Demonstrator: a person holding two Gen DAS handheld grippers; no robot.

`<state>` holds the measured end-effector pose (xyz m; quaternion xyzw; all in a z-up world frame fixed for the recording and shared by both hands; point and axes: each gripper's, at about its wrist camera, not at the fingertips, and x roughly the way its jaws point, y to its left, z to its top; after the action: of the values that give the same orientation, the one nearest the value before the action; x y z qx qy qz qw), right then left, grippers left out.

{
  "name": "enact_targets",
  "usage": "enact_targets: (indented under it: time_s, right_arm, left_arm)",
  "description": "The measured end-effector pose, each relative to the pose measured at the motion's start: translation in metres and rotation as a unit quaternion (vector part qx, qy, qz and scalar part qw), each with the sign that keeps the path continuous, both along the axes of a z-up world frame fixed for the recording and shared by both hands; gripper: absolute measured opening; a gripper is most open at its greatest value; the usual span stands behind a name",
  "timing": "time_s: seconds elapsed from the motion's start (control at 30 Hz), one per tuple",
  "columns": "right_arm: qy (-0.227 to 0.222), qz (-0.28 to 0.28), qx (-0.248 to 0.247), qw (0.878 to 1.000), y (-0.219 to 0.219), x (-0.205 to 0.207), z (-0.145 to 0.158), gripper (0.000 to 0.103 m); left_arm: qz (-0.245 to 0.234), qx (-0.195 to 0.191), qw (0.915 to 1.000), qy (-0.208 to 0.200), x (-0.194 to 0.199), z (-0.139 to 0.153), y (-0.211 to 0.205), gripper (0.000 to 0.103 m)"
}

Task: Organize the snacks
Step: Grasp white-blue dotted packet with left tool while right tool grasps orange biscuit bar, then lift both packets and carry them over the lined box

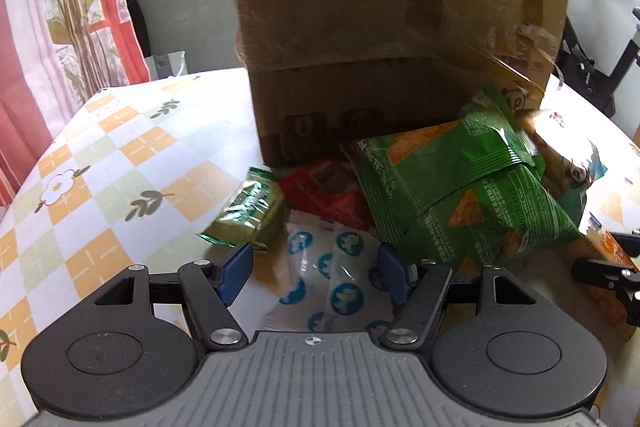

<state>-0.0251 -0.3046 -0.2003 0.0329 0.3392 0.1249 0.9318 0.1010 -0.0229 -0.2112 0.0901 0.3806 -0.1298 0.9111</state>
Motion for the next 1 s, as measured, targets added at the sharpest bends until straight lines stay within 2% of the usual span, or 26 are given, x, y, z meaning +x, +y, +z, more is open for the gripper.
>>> enact_targets:
  time_s: [0.13, 0.2, 0.4, 0.63, 1.0]
  right_arm:
    - [-0.001, -0.001, 0.003, 1.0, 0.0, -0.001, 0.0, 0.042]
    - [-0.001, -0.001, 0.004, 1.0, 0.0, -0.001, 0.0, 0.042]
    - [-0.001, -0.002, 0.003, 1.0, 0.0, -0.002, 0.0, 0.042]
    - [-0.002, -0.003, 0.001, 1.0, 0.001, -0.002, 0.0, 0.042]
    - [-0.001, -0.002, -0.01, 1.0, 0.004, -0.001, 0.001, 0.043]
  left_arm:
    - [0.001, 0.016, 0.9998, 0.011, -0.008, -0.006, -0.008, 0.071]
    - [0.006, 0.022, 0.9996, 0.019, -0.01, -0.01, -0.008, 0.066]
    - [0.022, -0.012, 0.9996, 0.015, -0.02, -0.004, 0.006, 0.053]
    - [0.049, -0.036, 0.9981, 0.012, -0.027, 0.004, 0.022, 0.051]
    - [0.05, -0.033, 0.9979, 0.027, -0.031, 0.0, 0.031, 0.051]
